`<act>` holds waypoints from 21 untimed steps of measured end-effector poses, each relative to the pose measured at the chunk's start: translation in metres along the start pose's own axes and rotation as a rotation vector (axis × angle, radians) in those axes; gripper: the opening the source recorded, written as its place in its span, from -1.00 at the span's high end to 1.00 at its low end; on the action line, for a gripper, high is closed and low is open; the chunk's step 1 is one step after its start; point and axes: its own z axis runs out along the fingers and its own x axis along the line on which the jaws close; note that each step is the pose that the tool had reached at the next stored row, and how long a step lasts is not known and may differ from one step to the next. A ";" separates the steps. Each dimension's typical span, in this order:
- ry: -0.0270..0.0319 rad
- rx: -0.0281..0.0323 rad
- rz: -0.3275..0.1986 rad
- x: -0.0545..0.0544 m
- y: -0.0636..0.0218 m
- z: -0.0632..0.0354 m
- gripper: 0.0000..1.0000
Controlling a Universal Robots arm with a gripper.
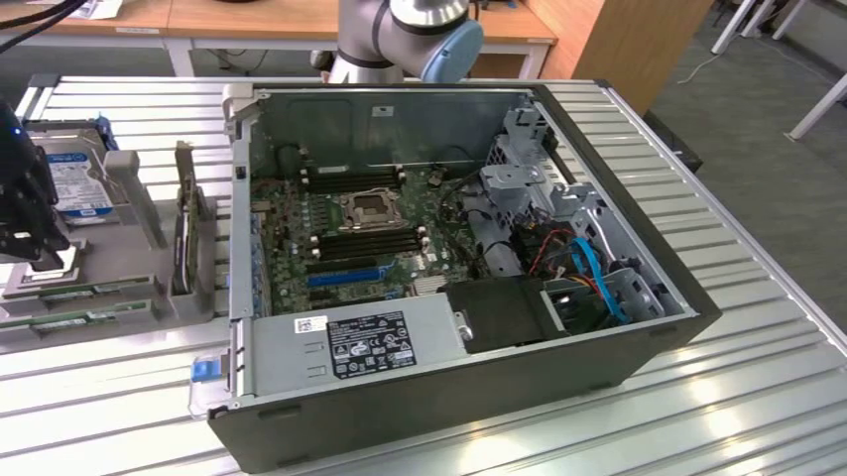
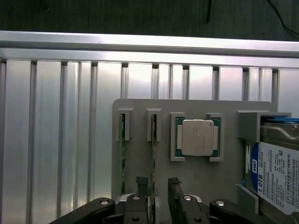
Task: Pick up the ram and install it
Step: 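Pick up the ram and move it above insertion slot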
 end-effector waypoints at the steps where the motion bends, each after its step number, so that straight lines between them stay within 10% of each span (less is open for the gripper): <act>1: 0.0002 -0.0001 0.000 0.000 0.0000 0.0001 0.38; 21: 0.0002 -0.0001 0.000 0.017 0.0001 0.0001 0.38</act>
